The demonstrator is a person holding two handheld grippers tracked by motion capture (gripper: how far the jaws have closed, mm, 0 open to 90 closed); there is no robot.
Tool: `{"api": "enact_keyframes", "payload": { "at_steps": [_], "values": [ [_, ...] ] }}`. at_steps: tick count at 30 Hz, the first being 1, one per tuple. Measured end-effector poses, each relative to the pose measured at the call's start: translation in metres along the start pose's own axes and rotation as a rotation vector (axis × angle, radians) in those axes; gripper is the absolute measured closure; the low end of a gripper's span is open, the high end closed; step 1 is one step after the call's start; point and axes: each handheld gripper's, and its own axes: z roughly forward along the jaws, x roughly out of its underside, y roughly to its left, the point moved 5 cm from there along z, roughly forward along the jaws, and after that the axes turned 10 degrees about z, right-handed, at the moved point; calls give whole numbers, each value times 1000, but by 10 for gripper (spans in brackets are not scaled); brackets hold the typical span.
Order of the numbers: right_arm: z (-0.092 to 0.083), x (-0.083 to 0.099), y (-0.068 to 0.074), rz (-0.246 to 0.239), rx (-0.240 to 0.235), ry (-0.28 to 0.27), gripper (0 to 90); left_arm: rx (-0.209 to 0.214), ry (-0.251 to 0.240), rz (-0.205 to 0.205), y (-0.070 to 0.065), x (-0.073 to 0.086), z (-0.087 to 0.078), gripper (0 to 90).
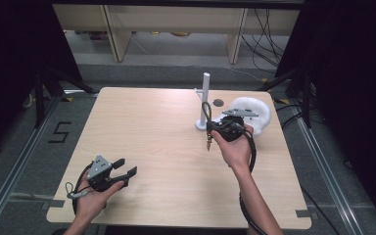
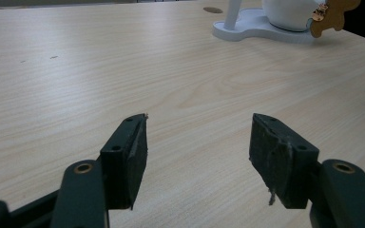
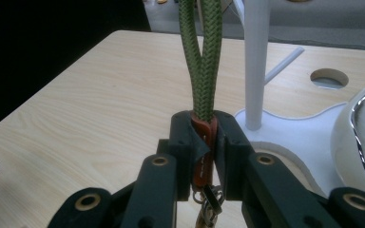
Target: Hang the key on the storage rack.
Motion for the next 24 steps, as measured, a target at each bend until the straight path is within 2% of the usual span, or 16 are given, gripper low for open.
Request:
{"api": "enact_keyframes", "payload": {
  "at_steps": [2, 11, 12, 17, 18, 20, 24],
  "values": [
    [2, -2, 3, 13, 0, 0, 797, 0, -1, 0, 0, 0, 0, 377],
    [13, -10, 14, 16, -13, -7, 796, 2, -3, -1, 0, 0, 0, 376],
    [15, -12, 13, 2, -13, -11, 797, 1, -3, -1, 0, 0, -1, 376],
    [20, -18, 18, 4, -18, -11, 796, -2, -3, -3, 1, 0, -1, 376],
    [21, -19, 18, -7, -16, -15, 797, -3, -3, -3, 1, 0, -1, 377],
    [24, -20, 21, 11, -13, -12, 796, -3, -4, -3, 1, 0, -1, 377],
    [28, -24, 21, 1, -13, -12, 796, -3, -2, -3, 1, 0, -2, 377]
  ]
}}
